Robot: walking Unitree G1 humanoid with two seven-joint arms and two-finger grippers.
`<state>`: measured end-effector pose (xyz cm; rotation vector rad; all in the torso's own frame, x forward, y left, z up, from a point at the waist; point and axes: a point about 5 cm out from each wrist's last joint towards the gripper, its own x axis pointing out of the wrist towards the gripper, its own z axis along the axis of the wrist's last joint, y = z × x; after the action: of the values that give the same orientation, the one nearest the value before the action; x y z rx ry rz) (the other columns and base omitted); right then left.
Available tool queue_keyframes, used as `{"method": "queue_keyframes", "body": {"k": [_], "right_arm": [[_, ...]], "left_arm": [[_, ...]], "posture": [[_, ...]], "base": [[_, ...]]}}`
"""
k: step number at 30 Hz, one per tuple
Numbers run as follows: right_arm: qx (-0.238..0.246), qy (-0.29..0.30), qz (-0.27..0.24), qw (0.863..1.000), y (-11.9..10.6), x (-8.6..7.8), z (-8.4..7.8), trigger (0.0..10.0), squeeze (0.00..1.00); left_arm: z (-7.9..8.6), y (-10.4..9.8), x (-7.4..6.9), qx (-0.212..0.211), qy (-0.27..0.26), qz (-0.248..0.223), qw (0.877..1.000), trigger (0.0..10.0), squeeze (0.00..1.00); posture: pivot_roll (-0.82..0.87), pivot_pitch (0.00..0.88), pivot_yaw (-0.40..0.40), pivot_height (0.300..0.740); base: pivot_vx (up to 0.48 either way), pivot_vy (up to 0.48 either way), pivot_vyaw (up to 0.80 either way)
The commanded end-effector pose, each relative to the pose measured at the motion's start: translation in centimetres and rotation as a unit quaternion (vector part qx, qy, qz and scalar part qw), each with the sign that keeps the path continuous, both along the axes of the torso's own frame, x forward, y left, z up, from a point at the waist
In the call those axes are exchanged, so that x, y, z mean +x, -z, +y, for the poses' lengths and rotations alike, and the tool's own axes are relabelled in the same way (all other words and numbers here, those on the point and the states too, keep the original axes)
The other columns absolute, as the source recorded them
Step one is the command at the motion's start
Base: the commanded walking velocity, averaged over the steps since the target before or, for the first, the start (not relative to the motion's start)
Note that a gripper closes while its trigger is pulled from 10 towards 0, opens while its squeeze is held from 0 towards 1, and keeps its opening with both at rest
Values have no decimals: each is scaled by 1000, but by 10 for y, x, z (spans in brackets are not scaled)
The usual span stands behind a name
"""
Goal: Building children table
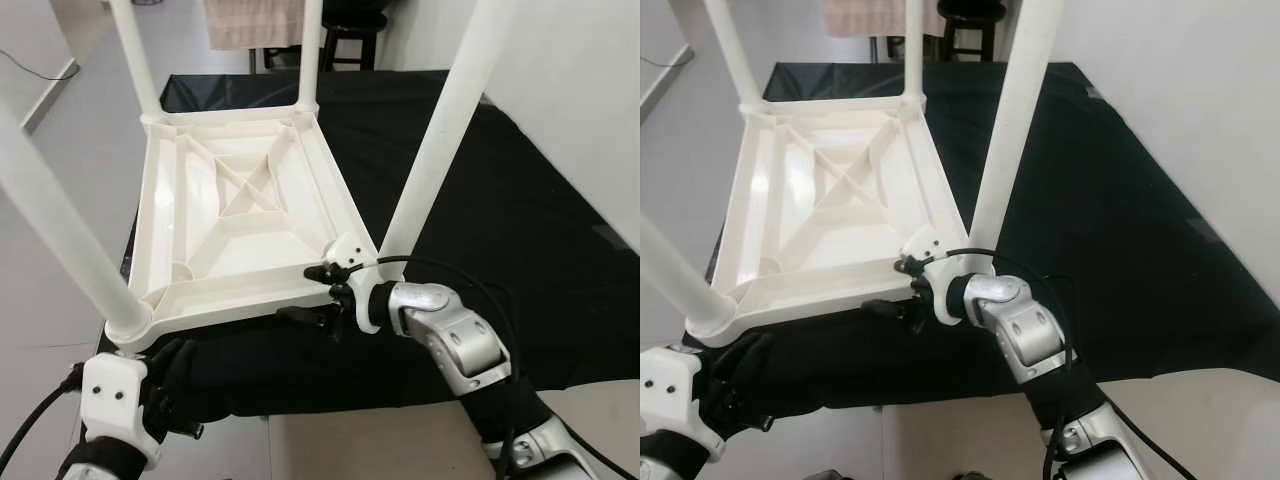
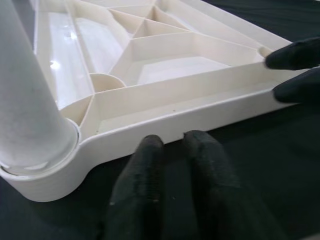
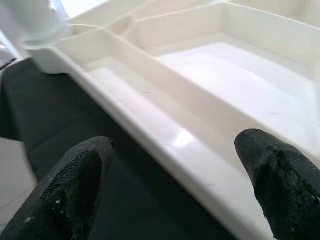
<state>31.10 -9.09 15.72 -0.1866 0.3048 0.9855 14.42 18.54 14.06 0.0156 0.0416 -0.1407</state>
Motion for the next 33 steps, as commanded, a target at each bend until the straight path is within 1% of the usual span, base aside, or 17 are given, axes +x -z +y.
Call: {"method": "queue_keyframes", "body": {"k": [1, 6, 10, 12, 14, 18, 21, 23, 24, 27, 29, 33], "right_arm": [[0, 21, 4, 1000, 5, 2, -10, 10000, 0], [-1, 24, 3, 1000, 5, 2, -14, 10000, 0], [-11, 48, 5, 999, 10, 6, -24, 10000, 0], [-13, 51, 5, 999, 11, 7, -25, 10000, 0], [-17, 59, 6, 998, 13, 8, -28, 10000, 0], [-15, 55, 3, 998, 11, 8, -27, 10000, 0], [-3, 31, 3, 1000, 8, 4, -25, 10000, 0], [3, -9, -2, 1000, 6, -4, -22, 10000, 0], [3, -9, -2, 1000, 6, -4, -22, 10000, 0], [13, -51, -4, 999, 3, -14, -20, 10000, 0], [15, -61, -4, 998, 4, -17, -20, 10000, 0], [9, -52, -4, 999, 9, -15, -23, 10000, 0]], "left_arm": [[3, -1, -6, 9, -18, -4, 1000, 10000, 1000], [3, -2, -9, 6, -27, -8, 1000, 10000, 1000], [9, -7, -17, 47, -65, -29, 996, 10000, 1000], [11, -8, -18, 51, -70, -30, 996, 10000, 1000], [14, -6, -21, 65, -84, -32, 994, 10000, 1000], [13, -5, -23, 76, -84, -32, 993, 10000, 1000], [10, -8, -23, 85, -78, -42, 992, 10000, 1000], [9, -11, -24, 85, -75, -46, 992, 10000, 1000], [9, -11, -24, 85, -75, -46, 992, 10000, 1000], [5, -10, -30, 81, -70, -39, 994, 10000, 1000], [5, -7, -36, 78, -75, -28, 994, 10000, 1000], [12, -4, -45, 79, -112, -17, 990, 10000, 1000]], "posture": [[158, 116, -66, 740], [158, 116, -66, 740], [170, 115, -64, 740], [170, 115, -64, 740], [169, 116, -67, 740], [158, 114, -69, 740], [155, 111, -67, 740], [157, 113, -65, 740], [157, 113, -65, 740], [156, 118, -59, 740], [160, 122, -58, 740], [160, 122, -58, 740]], "base": [[0, 0, 0], [0, 0, 0], [0, 0, 0], [0, 0, 0], [0, 0, 0], [0, 0, 0], [0, 0, 0], [0, 0, 0], [0, 0, 0], [0, 0, 0], [0, 0, 0], [0, 0, 0]]}}
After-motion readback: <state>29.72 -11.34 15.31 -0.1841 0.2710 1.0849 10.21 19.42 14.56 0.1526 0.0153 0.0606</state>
